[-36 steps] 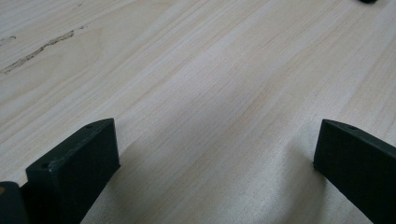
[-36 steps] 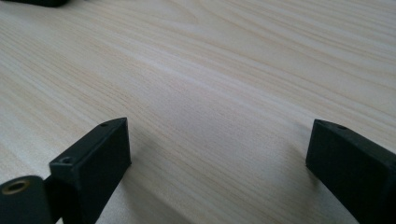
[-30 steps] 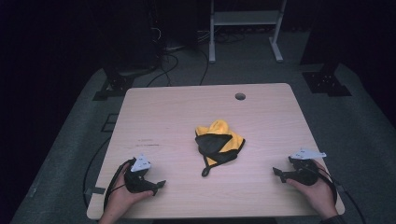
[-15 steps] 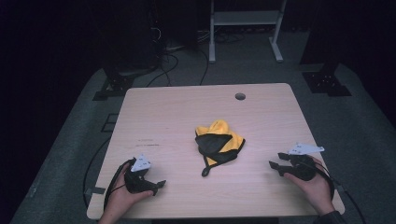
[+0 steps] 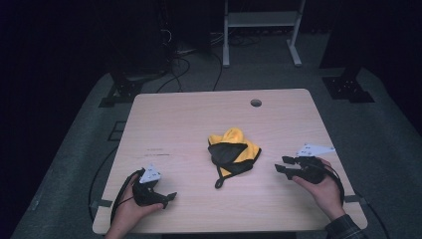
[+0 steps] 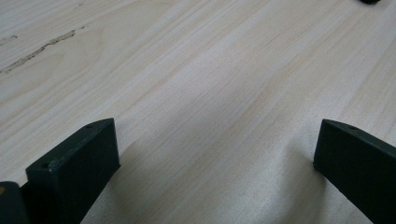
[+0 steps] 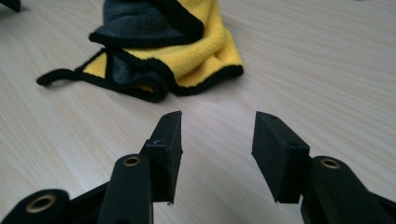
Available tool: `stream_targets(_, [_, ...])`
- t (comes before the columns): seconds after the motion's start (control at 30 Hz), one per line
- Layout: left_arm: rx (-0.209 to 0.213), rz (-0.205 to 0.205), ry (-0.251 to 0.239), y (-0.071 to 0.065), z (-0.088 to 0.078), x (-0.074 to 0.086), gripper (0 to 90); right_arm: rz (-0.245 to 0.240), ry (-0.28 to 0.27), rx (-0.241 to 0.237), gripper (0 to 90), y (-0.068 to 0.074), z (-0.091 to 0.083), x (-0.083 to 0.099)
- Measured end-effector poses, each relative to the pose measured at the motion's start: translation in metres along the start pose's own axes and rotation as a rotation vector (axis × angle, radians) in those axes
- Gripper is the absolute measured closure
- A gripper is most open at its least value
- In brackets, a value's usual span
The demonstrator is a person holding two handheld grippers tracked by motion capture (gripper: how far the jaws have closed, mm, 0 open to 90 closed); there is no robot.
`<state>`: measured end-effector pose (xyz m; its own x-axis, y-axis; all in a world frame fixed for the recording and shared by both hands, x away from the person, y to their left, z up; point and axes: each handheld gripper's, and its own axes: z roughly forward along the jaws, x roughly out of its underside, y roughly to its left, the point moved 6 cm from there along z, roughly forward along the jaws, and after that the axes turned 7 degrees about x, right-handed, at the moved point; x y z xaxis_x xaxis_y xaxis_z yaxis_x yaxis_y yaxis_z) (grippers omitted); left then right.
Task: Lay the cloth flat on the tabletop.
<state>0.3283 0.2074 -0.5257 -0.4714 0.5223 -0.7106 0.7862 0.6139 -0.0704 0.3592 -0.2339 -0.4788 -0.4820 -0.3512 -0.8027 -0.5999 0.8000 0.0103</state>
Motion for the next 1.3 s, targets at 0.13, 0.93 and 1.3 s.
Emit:
stream_targets(0.13, [0.0, 0.0, 0.0, 0.0, 0.0, 0.0, 0.0, -0.007, -0.01, -0.027, 52.6, 0.006, 0.005, -0.007])
stream_targets(0.93, [-0.001, -0.002, -0.004, 0.0, 0.0, 0.0, 0.0, -0.09, -0.029, -0.168, 53.0, 0.061, 0.047, -0.043])
stream_targets(1.3, [-0.001, -0.002, -0.004, 0.0, 0.0, 0.0, 0.0, -0.105, -0.03, -0.222, 51.1, 0.092, 0.074, -0.054])
